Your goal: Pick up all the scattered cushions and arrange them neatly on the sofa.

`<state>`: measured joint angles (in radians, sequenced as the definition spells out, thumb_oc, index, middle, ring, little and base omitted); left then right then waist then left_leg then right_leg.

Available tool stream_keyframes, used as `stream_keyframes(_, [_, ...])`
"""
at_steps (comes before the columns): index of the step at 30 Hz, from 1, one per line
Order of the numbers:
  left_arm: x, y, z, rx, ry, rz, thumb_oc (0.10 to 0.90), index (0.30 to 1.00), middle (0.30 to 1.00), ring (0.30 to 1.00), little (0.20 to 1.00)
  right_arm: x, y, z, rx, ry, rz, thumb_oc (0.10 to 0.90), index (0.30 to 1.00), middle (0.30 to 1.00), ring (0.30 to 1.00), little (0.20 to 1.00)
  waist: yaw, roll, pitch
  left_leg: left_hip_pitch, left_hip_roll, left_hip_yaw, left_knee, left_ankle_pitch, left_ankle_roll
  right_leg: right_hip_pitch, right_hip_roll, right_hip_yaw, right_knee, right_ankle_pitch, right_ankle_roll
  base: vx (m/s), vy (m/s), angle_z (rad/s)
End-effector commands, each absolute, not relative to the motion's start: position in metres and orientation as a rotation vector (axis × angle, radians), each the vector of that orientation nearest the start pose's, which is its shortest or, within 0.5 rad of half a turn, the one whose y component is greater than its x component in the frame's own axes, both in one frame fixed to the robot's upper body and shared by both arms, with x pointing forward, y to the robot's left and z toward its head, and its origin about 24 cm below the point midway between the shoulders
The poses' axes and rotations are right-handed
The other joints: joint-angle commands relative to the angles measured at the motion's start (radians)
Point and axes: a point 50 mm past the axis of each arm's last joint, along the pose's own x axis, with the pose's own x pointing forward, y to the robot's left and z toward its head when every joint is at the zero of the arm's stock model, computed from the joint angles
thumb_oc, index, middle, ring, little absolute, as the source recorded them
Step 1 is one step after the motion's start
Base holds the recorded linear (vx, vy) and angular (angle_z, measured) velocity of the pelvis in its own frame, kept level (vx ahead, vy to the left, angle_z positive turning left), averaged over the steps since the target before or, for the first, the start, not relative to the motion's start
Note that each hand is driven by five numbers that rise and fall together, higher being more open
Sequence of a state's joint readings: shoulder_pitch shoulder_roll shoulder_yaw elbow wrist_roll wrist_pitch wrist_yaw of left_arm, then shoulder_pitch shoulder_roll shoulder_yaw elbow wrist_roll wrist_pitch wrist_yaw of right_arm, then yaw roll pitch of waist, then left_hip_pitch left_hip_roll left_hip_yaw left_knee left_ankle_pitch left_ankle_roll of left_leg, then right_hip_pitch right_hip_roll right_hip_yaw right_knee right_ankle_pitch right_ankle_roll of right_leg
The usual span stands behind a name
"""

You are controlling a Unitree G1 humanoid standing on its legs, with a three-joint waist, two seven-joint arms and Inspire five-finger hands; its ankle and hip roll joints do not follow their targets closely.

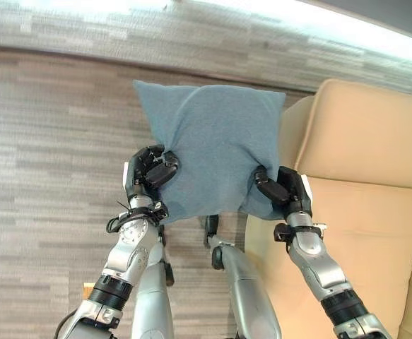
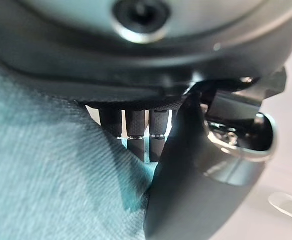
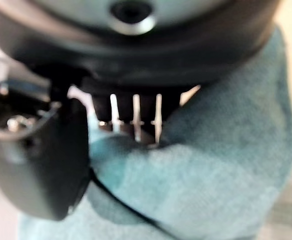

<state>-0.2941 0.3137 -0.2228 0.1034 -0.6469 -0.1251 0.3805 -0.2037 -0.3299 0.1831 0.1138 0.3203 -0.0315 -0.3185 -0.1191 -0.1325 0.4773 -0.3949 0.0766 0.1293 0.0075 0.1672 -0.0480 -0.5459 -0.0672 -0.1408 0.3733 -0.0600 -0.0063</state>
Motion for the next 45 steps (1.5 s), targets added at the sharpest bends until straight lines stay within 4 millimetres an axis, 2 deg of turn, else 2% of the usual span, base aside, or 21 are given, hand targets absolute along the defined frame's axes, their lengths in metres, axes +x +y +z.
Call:
stream_keyframes(1, [0.291, 0.126, 0.118, -0.423, -0.268, -0.116, 0.4, 0.3, 0.3, 0.3, 0.3, 0.29, -0.151, 0.146, 0.106, -0.485, 0.018, 0.4, 0.3, 0.3, 0.3, 0.3, -0.042, 0.01, -0.144, 0.121, 0.04, 0.018, 0.006, -0.138, -0.06, 0.164, -0.009, 0.03, -0.19, 0.032, 0.106, 0.11, -0.019, -0.22])
stream_keyframes(4, [0.27, 0.143, 0.096, -0.428, -0.204, -0.085, 0.4, 0.3, 0.3, 0.3, 0.3, 0.269, -0.172, 0.138, 0.063, -0.489, -0.008, 0.4, 0.3, 0.3, 0.3, 0.3, -0.089, 0.02, -0.237, 0.224, 0.062, 0.061, 0.02, -0.163, -0.062, 0.278, 0.013, 0.062, -0.229, 0.009, 0.1, 0.09, -0.001, -0.13])
stream_keyframes(9, [0.252, 0.154, 0.079, -0.439, -0.15, -0.053, 0.4, 0.3, 0.3, 0.3, 0.3, 0.258, -0.185, 0.142, -0.091, -0.517, -0.018, 0.4, 0.3, 0.3, 0.3, 0.3, -0.113, 0.01, -0.32, 0.31, 0.084, 0.093, 0.067, -0.2, -0.06, 0.374, 0.032, 0.106, -0.274, 0.005, 0.095, 0.11, 0.045, -0.25])
stream_keyframes(10, [0.249, 0.153, 0.08, -0.45, -0.157, -0.056, 0.4, 0.3, 0.3, 0.3, 0.3, 0.258, -0.187, 0.145, -0.145, -0.529, -0.02, 0.4, 0.3, 0.3, 0.3, 0.3, -0.111, 0.003, -0.343, 0.33, 0.073, 0.044, 0.087, -0.211, -0.057, 0.4, 0.04, 0.16, -0.291, 0.015, 0.098, 0.1, 0.094, -0.59])
stream_keyframes(13, [0.248, 0.149, 0.081, -0.454, -0.16, -0.063, 0.4, 0.3, 0.3, 0.3, 0.3, 0.257, -0.189, 0.146, -0.169, -0.534, -0.026, 0.4, 0.3, 0.3, 0.3, 0.3, -0.117, 0.005, -0.372, 0.35, 0.046, -0.022, 0.054, -0.24, -0.052, 0.42, 0.039, 0.203, -0.309, 0.025, 0.107, 0.11, 0.141, -1.01])
stream_keyframes(14, [0.25, 0.146, 0.086, -0.431, -0.179, -0.073, 0.4, 0.3, 0.3, 0.3, 0.3, 0.258, -0.19, 0.145, -0.189, -0.525, -0.028, 0.4, 0.3, 0.3, 0.3, 0.3, -0.116, 0.008, -0.382, 0.335, 0.01, -0.113, 0.053, -0.247, -0.053, 0.436, 0.041, 0.258, -0.315, 0.04, 0.123, 0.05, 0.147, -0.86])
stream_keyframes(15, [0.25, 0.146, 0.086, -0.431, -0.18, -0.073, 0.4, 0.3, 0.3, 0.3, 0.3, 0.258, -0.19, 0.145, -0.189, -0.526, -0.028, 0.4, 0.3, 0.3, 0.3, 0.3, -0.115, 0.007, -0.384, 0.333, 0.009, -0.113, 0.053, -0.244, -0.052, 0.433, 0.04, 0.259, -0.317, 0.043, 0.123, 0.06, 0.293, -0.94])
stream_keyframes(16, [0.252, 0.144, 0.089, -0.405, -0.2, -0.091, 0.4, 0.3, 0.3, 0.3, 0.3, 0.26, -0.189, 0.148, -0.208, -0.538, -0.01, 0.4, 0.3, 0.3, 0.3, 0.3, -0.1, 0.016, -0.372, 0.325, -0.042, -0.221, 0.062, -0.265, -0.038, 0.441, 0.057, 0.324, -0.309, 0.046, 0.134, -0.01, 0.147, -0.89])
stream_keyframes(18, [0.252, 0.142, 0.089, -0.397, -0.206, -0.108, 0.4, 0.3, 0.3, 0.3, 0.3, 0.26, -0.189, 0.148, -0.216, -0.534, 0.001, 0.4, 0.3, 0.3, 0.3, 0.3, -0.1, 0.02, -0.377, 0.342, -0.055, -0.238, 0.046, -0.273, -0.024, 0.438, 0.064, 0.359, -0.305, 0.053, 0.144, 0.03, 0.205, -1.79])
stream_keyframes(21, [0.25, 0.14, 0.085, -0.377, -0.189, -0.134, 0.4, 0.3, 0.3, 0.3, 0.3, 0.258, -0.187, 0.141, -0.188, -0.497, 0.024, 0.4, 0.3, 0.3, 0.3, 0.3, -0.123, 0.027, -0.396, 0.409, -0.059, -0.139, 0.006, -0.274, -0.001, 0.432, 0.068, 0.443, -0.303, 0.081, 0.19, 0.03, 0.279, -1.36])
stream_keyframes(24, [0.248, 0.14, 0.082, -0.372, -0.172, -0.143, 0.4, 0.3, 0.3, 0.3, 0.3, 0.256, -0.184, 0.138, -0.166, -0.488, 0.039, 0.4, 0.3, 0.3, 0.3, 0.3, -0.123, 0.023, -0.388, 0.428, -0.063, -0.076, -0.007, -0.271, 0.011, 0.413, 0.068, 0.47, -0.295, 0.099, 0.218, -0.12, 0.231, -1.62])
stream_keyframes(26, [0.249, 0.14, 0.076, -0.374, -0.143, -0.137, 0.4, 0.3, 0.3, 0.3, 0.3, 0.256, -0.175, 0.132, -0.134, -0.467, 0.058, 0.4, 0.3, 0.3, 0.3, 0.3, -0.103, 0.023, -0.358, 0.452, -0.062, -0.009, -0.011, -0.277, 0.029, 0.38, 0.061, 0.402, -0.266, 0.113, 0.231, -0.18, 0.154, -1.13])
stream_keyframes(27, [0.25, 0.14, 0.076, -0.378, -0.14, -0.129, 0.4, 0.3, 0.3, 0.3, 0.3, 0.256, -0.173, 0.13, -0.13, -0.459, 0.063, 0.4, 0.3, 0.3, 0.3, 0.3, -0.079, 0.03, -0.343, 0.453, -0.056, 0.015, -0.011, -0.275, 0.029, 0.367, 0.032, 0.287, -0.257, 0.101, 0.216, -0.11, 0.07, -1.35])
stream_keyframes(29, [0.25, 0.14, 0.076, -0.378, -0.141, -0.129, 0.4, 0.3, 0.3, 0.3, 0.3, 0.256, -0.173, 0.13, -0.129, -0.46, 0.062, 0.4, 0.3, 0.3, 0.3, 0.3, -0.08, 0.029, -0.345, 0.449, -0.057, 0.015, -0.011, -0.272, 0.029, 0.365, 0.031, 0.287, -0.258, 0.104, 0.216, -0.1, 0.029, -1.39])
stream_keyframes(30, [0.252, 0.137, 0.075, -0.379, -0.14, -0.141, 0.4, 0.3, 0.3, 0.3, 0.3, 0.254, -0.173, 0.125, -0.131, -0.444, 0.053, 0.4, 0.3, 0.3, 0.3, 0.3, -0.06, 0.038, -0.34, 0.464, -0.045, 0.059, -0.038, -0.259, 0.034, 0.378, -0.015, 0.074, -0.227, 0.062, 0.179, -0.12, 0.03, -0.78])
stream_keyframes(31, [0.252, 0.137, 0.075, -0.379, -0.14, -0.141, 0.4, 0.3, 0.3, 0.3, 0.3, 0.254, -0.173, 0.125, -0.131, -0.444, 0.053, 0.4, 0.3, 0.3, 0.3, 0.3, -0.06, 0.038, -0.341, 0.464, -0.045, 0.059, -0.038, -0.259, 0.034, 0.377, -0.016, 0.074, -0.227, 0.062, 0.179, -0.16, 0.034, -0.77])
stream_keyframes(32, [0.252, 0.136, 0.075, -0.38, -0.137, -0.141, 0.4, 0.3, 0.3, 0.3, 0.3, 0.255, -0.174, 0.124, -0.127, -0.439, 0.042, 0.4, 0.3, 0.3, 0.3, 0.3, -0.051, 0.043, -0.341, 0.464, -0.039, 0.082, -0.044, -0.255, 0.036, 0.383, -0.03, 0.022, -0.206, 0.049, 0.173, -0.12, -0.02, -0.54])
stream_keyframes(33, [0.252, 0.137, 0.074, -0.382, -0.135, -0.134, 0.4, 0.3, 0.3, 0.3, 0.3, 0.255, -0.175, 0.123, -0.115, -0.439, 0.025, 0.4, 0.3, 0.3, 0.3, 0.3, -0.028, 0.055, -0.347, 0.467, -0.023, 0.137, -0.052, -0.25, 0.04, 0.419, -0.074, -0.09, -0.144, 0.014, 0.161, -0.14, -0.036, -0.55])
stream_keyframes(34, [0.252, 0.137, 0.075, -0.387, -0.14, -0.131, 0.4, 0.3, 0.3, 0.3, 0.3, 0.255, -0.174, 0.123, -0.109, -0.439, 0.025, 0.4, 0.3, 0.3, 0.3, 0.3, -0.02, 0.056, -0.352, 0.465, -0.023, 0.155, -0.053, -0.251, 0.042, 0.442, -0.086, -0.113, -0.145, 0.013, 0.164, -0.1, -0.061, -0.37])
stream_keyframes(39, [0.25, 0.135, 0.072, -0.397, -0.129, -0.134, 0.4, 0.3, 0.3, 0.3, 0.3, 0.254, -0.177, 0.12, -0.125, -0.42, 0.013, 0.4, 0.3, 0.3, 0.3, 0.3, -0.003, 0.056, -0.379, 0.467, -0.032, 0.191, -0.045, -0.255, 0.035, 0.51, -0.074, -0.089, -0.263, 0.015, 0.169, 0.03, -0.063, -0.63])
stream_keyframes(45, [0.249, 0.13, 0.073, -0.401, -0.129, -0.15, 0.4, 0.3, 0.3, 0.3, 0.3, 0.25, -0.185, 0.116, -0.147, -0.396, -0.02, 0.4, 0.3, 0.3, 0.3, 0.3, -0.043, 0.08, -0.376, 0.463, -0.006, 0.19, 0.057, -0.294, 0.016, 0.512, -0.026, 0.007, -0.268, -0.016, 0.132, 0.06, -0.124, -0.35])
